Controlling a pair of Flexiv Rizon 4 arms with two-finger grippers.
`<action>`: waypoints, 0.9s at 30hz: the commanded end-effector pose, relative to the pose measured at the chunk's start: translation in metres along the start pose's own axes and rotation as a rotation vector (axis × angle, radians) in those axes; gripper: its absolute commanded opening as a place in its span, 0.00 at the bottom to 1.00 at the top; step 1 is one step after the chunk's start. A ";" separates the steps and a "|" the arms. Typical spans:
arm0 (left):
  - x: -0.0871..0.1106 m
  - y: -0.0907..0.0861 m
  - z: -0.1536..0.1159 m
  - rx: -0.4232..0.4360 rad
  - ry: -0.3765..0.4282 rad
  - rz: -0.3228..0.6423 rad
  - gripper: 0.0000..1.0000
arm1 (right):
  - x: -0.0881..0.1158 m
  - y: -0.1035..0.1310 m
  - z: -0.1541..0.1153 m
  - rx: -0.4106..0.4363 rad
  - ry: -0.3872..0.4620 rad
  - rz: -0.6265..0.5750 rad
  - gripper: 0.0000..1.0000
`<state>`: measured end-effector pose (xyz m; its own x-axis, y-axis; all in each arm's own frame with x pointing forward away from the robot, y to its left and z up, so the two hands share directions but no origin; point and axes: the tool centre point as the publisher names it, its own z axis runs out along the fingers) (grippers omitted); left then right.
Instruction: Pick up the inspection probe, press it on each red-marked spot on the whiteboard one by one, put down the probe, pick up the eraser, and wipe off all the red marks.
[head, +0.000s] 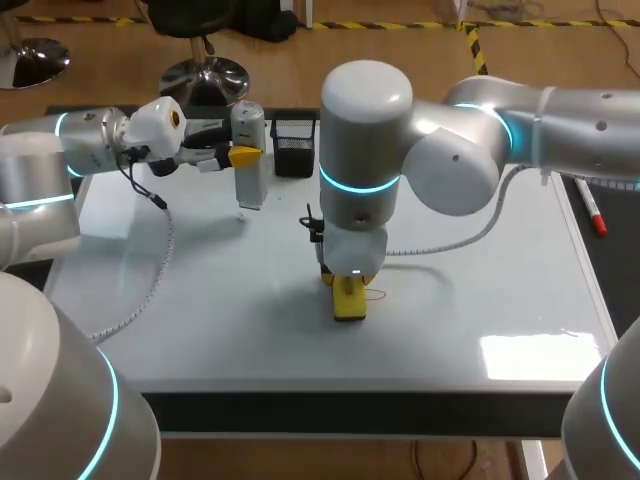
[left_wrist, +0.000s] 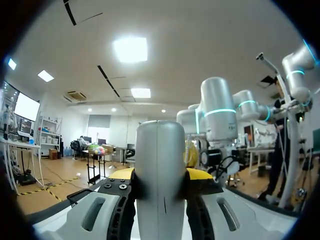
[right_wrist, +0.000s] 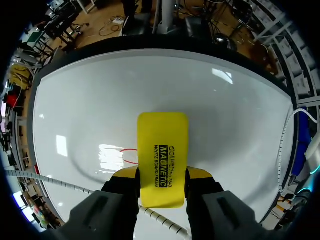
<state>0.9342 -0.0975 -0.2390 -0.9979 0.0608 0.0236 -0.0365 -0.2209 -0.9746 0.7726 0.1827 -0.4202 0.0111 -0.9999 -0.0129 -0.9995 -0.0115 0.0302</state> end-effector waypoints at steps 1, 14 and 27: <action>0.000 -0.001 0.001 0.000 -0.001 0.002 0.00 | -0.004 0.004 0.008 0.006 0.021 -0.002 0.00; 0.000 -0.001 0.001 0.000 -0.001 0.002 0.00 | -0.002 0.006 0.020 0.028 0.043 0.015 0.00; 0.000 -0.001 0.001 0.000 -0.001 0.002 0.00 | 0.011 0.007 0.026 0.034 0.041 0.043 0.00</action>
<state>0.9342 -0.0975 -0.2390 -0.9979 0.0607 0.0235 -0.0364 -0.2209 -0.9746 0.7666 0.1797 -0.4334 -0.0326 -0.9991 0.0283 -0.9995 0.0327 0.0017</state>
